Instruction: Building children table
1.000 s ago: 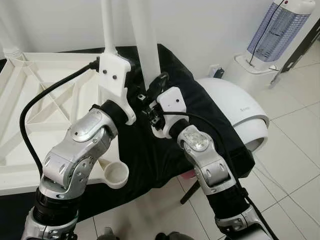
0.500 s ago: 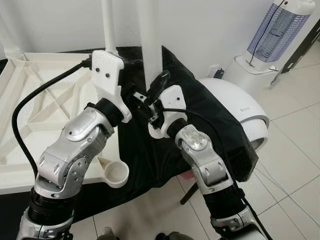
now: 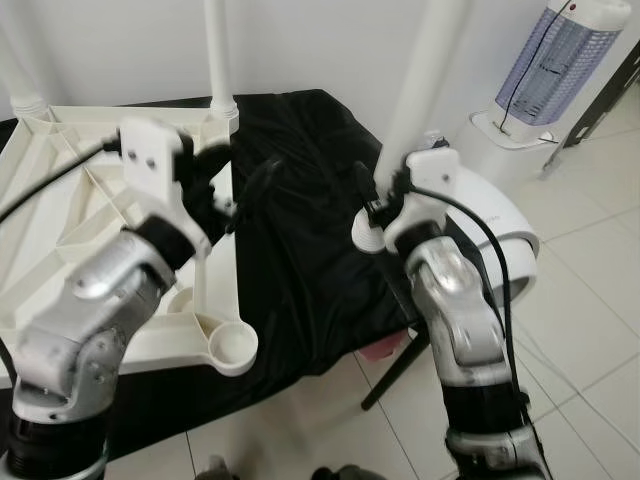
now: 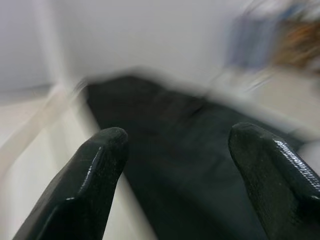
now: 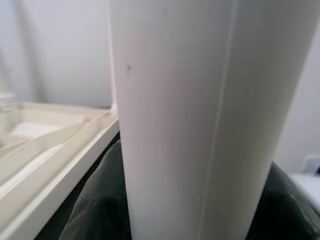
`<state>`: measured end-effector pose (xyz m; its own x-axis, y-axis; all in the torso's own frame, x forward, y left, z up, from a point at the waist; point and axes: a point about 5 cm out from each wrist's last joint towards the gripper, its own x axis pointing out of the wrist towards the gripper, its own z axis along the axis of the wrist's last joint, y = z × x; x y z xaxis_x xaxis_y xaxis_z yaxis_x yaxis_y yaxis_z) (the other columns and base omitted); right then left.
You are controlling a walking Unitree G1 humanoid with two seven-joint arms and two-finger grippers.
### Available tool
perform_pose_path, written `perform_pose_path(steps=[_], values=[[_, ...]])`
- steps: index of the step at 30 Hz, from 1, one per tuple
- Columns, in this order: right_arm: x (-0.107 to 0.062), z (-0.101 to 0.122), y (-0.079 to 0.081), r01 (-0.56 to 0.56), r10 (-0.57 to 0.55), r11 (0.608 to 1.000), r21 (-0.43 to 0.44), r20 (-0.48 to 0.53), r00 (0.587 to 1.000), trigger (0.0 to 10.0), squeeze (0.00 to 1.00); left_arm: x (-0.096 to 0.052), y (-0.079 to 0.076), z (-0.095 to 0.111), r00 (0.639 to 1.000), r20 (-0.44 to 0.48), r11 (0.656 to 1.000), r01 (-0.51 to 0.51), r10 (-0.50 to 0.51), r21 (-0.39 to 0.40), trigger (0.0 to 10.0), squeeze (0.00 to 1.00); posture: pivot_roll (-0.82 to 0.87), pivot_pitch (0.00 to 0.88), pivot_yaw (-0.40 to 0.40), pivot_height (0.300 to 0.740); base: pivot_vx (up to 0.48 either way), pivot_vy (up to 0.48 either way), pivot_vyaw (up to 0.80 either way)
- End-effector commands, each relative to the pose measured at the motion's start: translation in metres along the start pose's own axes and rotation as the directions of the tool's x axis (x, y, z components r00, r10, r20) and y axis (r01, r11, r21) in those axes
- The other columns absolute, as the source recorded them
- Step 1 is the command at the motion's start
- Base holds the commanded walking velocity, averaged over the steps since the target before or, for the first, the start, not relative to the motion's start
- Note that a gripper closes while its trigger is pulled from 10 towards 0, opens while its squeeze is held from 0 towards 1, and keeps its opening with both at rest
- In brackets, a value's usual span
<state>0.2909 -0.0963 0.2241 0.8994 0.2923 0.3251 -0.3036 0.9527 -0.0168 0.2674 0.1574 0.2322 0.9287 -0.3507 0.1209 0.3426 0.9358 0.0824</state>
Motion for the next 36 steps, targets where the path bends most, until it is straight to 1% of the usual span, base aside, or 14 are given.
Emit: perform_pose_path(steps=[1,2,3,4,6,8,10,12,14,17,19,25,32,36], values=[[-0.003,0.002,0.008,-0.039,0.039,0.998,0.040,0.014,0.999,10.0,0.00,-0.003,-0.001,-0.010,0.994,-0.036,0.993,-0.100,0.102,0.062,10.0,0.00,0.10,0.084,-0.072,0.740,0.000,0.000,0.00],[-0.004,0.001,0.013,-0.056,0.056,0.997,0.057,0.010,0.998,10.0,0.00,-0.006,-0.005,-0.015,0.994,-0.048,0.992,-0.092,0.096,0.083,10.0,0.00,0.10,0.085,-0.069,0.740,0.000,0.000,0.00],[-0.004,0.001,0.013,-0.056,0.056,0.997,0.057,0.010,0.998,10.0,0.00,-0.006,-0.005,-0.015,0.994,-0.048,0.992,-0.092,0.096,0.083,10.0,0.00,0.10,0.085,-0.069,0.740,0.000,0.000,0.00],[-0.004,0.000,0.018,-0.071,0.070,0.995,0.064,0.008,0.997,10.0,0.00,-0.007,-0.007,-0.021,0.994,-0.062,0.991,-0.084,0.090,0.102,10.0,0.00,0.10,0.085,-0.069,0.740,0.000,0.000,0.00],[-0.001,-0.001,0.025,-0.094,0.093,0.993,0.067,0.014,0.996,10.0,0.00,-0.007,-0.008,-0.030,0.991,-0.076,0.988,-0.103,0.111,0.111,10.0,0.00,0.09,0.086,-0.068,0.740,0.000,0.000,0.00],[0.001,-0.001,0.027,-0.101,0.100,0.993,0.064,0.020,0.995,10.0,0.00,-0.005,-0.007,-0.033,0.988,-0.079,0.987,-0.124,0.132,0.103,10.0,0.00,0.09,0.086,-0.068,0.740,0.000,0.000,0.00],[0.006,0.002,0.032,-0.118,0.116,0.991,0.064,0.038,0.993,10.0,0.00,0.000,-0.004,-0.034,0.979,-0.071,0.981,-0.189,0.191,0.035,10.0,0.00,0.10,0.084,-0.073,0.740,0.000,0.000,0.00],[0.006,0.002,0.032,-0.118,0.116,0.991,0.064,0.038,0.993,10.0,0.00,0.000,-0.004,-0.034,0.979,-0.071,0.981,-0.189,0.191,0.035,10.0,0.00,0.10,0.084,-0.073,0.740,0.000,0.000,0.00],[0.008,0.004,0.034,-0.131,0.128,0.989,0.066,0.047,0.991,10.0,0.00,0.003,-0.004,-0.034,0.976,-0.069,0.978,-0.208,0.207,-0.007,10.0,0.00,0.11,0.083,-0.079,0.740,0.000,0.000,0.00],[0.008,0.004,0.034,-0.139,0.135,0.988,0.067,0.049,0.990,10.0,0.00,0.004,-0.007,-0.034,0.979,-0.062,0.981,-0.195,0.194,-0.006,10.0,0.00,0.11,0.083,-0.082,0.740,0.000,0.000,0.00],[0.008,0.004,0.036,-0.155,0.152,0.985,0.075,0.051,0.987,10.0,0.00,0.005,-0.011,-0.035,0.981,-0.060,0.983,-0.184,0.183,-0.012,10.0,0.00,0.11,0.081,-0.084,0.740,0.000,0.000,0.00],[0.007,0.004,0.036,-0.153,0.148,0.984,0.087,0.053,0.988,10.0,0.00,0.005,-0.013,-0.035,0.982,-0.044,0.983,-0.185,0.185,0.008,10.0,0.00,0.11,0.080,-0.083,0.740,0.000,0.000,0.00],[0.008,0.004,0.035,-0.144,0.140,0.988,0.064,0.061,0.988,10.0,0.00,0.008,-0.016,-0.033,0.985,-0.023,0.985,-0.173,0.173,0.017,10.0,0.00,0.10,0.080,-0.077,0.740,0.000,0.000,0.00],[0.008,0.004,0.033,-0.132,0.129,0.990,0.058,0.061,0.990,10.0,0.00,0.012,-0.018,-0.031,0.986,-0.016,0.985,-0.168,0.169,0.034,10.0,0.00,0.10,0.081,-0.075,0.740,0.000,0.000,0.80]])
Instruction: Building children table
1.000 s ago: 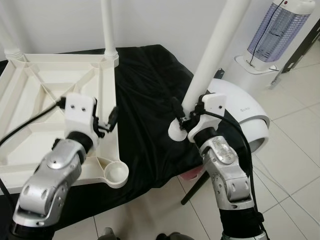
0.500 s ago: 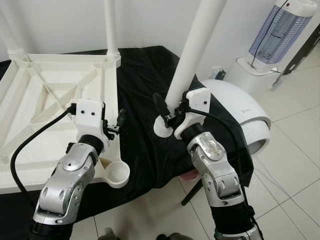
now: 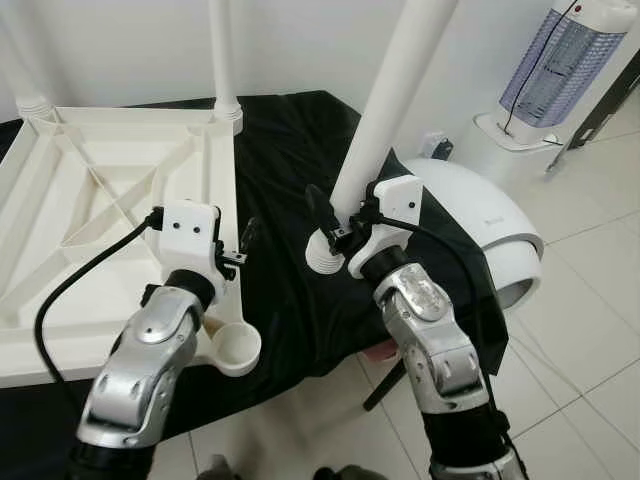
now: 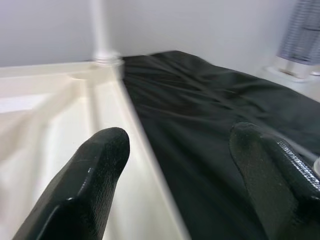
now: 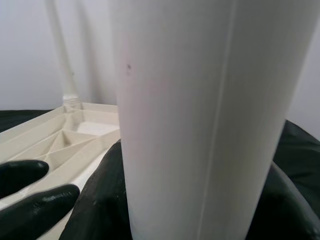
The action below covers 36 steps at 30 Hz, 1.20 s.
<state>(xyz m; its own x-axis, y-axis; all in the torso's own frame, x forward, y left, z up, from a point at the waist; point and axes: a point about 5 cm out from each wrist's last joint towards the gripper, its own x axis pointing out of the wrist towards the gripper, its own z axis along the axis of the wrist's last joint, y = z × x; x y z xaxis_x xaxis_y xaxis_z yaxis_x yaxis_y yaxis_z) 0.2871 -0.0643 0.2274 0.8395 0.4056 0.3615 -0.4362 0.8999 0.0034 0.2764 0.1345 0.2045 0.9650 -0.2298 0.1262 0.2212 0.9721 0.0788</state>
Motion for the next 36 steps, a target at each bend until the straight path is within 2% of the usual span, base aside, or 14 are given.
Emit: perform_pose_path(steps=[1,36], values=[[0.0014,0.0020,0.0013,-0.004,0.004,1.000,-0.007,0.017,1.000,10.0,0.00,-0.0002,0.0029,-0.0036,0.999,-0.012,0.999,-0.043,0.043,0.022,10.0,0.00,0.10,0.081,-0.075,0.740,0.000,0.000,0.80],[0.0022,0.0012,-0.0025,0.013,-0.013,1.000,-0.016,0.017,1.000,10.0,0.00,0.0043,0.0006,-0.0064,0.999,-0.010,0.997,-0.052,0.053,0.060,10.0,0.00,0.10,0.081,-0.072,0.740,0.000,0.000,0.80]])
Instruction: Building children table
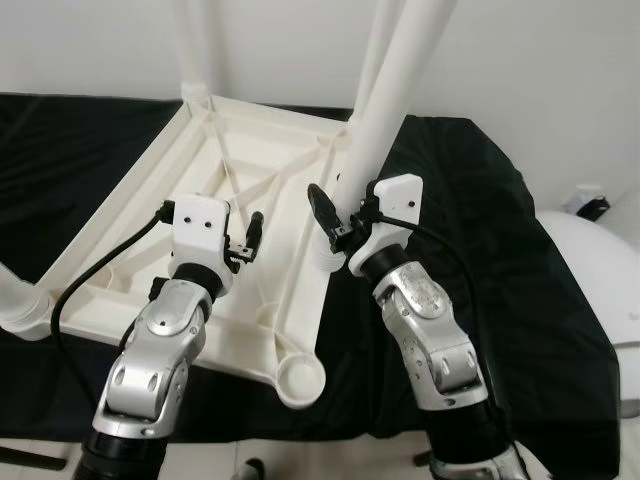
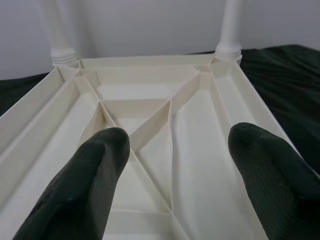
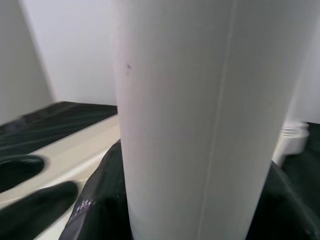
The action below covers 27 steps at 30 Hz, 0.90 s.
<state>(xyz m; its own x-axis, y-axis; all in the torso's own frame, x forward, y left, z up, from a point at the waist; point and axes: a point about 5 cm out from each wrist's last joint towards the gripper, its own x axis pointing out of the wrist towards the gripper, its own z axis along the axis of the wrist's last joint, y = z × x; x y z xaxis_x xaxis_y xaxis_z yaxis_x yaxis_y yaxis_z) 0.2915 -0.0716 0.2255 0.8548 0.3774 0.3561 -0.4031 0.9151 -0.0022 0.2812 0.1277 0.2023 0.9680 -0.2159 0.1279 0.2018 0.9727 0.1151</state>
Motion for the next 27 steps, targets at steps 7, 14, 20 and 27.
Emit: perform_pose_path(steps=[7,14,20,27], values=[[0.0023,0.0034,0.0061,-0.020,0.020,1.000,0.000,0.021,1.000,10.0,0.00,-0.0007,0.0063,-0.0037,0.999,-0.009,0.999,-0.038,0.038,0.024,10.0,0.00,0.10,0.081,-0.071,0.740,0.000,0.000,0.80],[0.0029,0.0031,0.0059,-0.014,0.013,1.000,0.020,0.019,1.000,10.0,0.00,0.0002,0.0069,-0.0043,0.999,-0.012,0.999,-0.041,0.042,0.022,10.0,0.00,0.10,0.082,-0.070,0.740,0.000,0.000,0.00],[0.0030,0.0030,0.0052,-0.013,0.012,1.000,0.019,0.020,1.000,10.0,0.00,0.0012,0.0072,-0.0046,0.999,-0.011,0.999,-0.043,0.043,0.020,10.0,0.00,0.10,0.081,-0.069,0.740,0.000,0.000,0.00],[0.0029,0.0030,0.0046,-0.010,0.010,1.000,0.017,0.019,1.000,10.0,0.00,0.0019,0.0066,-0.0047,0.999,-0.012,0.999,-0.043,0.043,0.019,10.0,0.00,0.09,0.081,-0.068,0.740,0.000,0.000,0.00]])
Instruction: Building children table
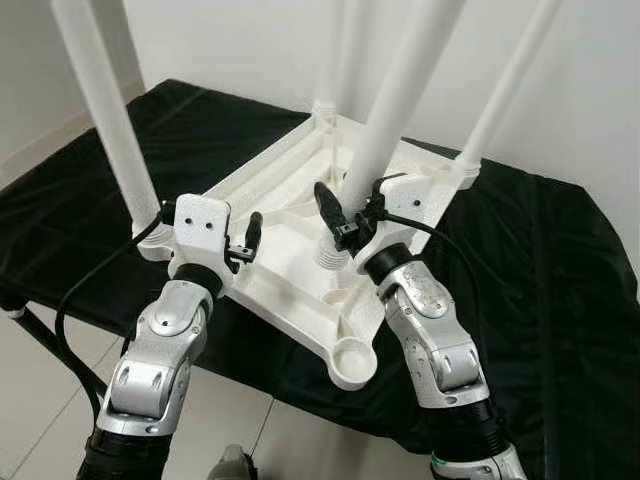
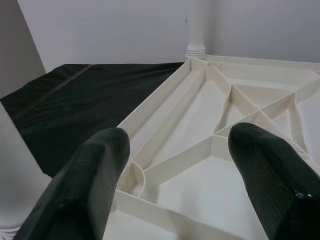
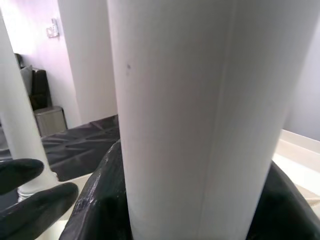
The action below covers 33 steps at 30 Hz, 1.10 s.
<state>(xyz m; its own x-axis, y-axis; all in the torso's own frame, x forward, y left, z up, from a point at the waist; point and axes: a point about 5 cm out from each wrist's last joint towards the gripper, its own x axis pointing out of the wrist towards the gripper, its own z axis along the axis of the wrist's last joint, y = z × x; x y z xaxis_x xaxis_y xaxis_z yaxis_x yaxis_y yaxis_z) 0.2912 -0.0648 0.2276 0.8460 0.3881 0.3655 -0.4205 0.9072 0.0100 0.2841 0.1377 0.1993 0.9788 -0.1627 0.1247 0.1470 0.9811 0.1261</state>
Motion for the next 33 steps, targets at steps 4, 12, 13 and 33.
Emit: perform_pose_path(steps=[4,12,13,33], values=[[-0.0004,0.0018,-0.0020,0.005,-0.005,1.000,-0.004,0.008,1.000,10.0,0.00,0.0018,-0.0035,-0.0006,1.000,-0.003,1.000,0.010,-0.010,0.000,10.0,0.00,0.09,0.081,-0.069,0.740,0.000,0.000,0.00],[-0.0001,0.0015,-0.0027,0.008,-0.008,1.000,-0.008,0.007,1.000,10.0,0.00,0.0025,-0.0039,-0.0008,1.000,-0.003,1.000,0.012,-0.012,0.006,10.0,0.00,0.09,0.079,-0.068,0.740,0.000,0.000,0.00],[-0.0001,0.0015,-0.0027,0.009,-0.009,1.000,-0.008,0.007,1.000,10.0,0.00,0.0025,-0.0040,-0.0007,1.000,-0.002,1.000,0.012,-0.012,0.007,10.0,0.00,0.09,0.079,-0.068,0.740,0.000,0.000,0.00],[-0.0006,0.0015,-0.0016,0.012,-0.012,1.000,-0.005,0.009,1.000,10.0,0.00,0.0017,-0.0070,0.0007,0.999,0.007,0.999,0.036,-0.037,0.010,10.0,0.00,0.10,0.083,-0.065,0.740,0.000,0.193,0.00]])
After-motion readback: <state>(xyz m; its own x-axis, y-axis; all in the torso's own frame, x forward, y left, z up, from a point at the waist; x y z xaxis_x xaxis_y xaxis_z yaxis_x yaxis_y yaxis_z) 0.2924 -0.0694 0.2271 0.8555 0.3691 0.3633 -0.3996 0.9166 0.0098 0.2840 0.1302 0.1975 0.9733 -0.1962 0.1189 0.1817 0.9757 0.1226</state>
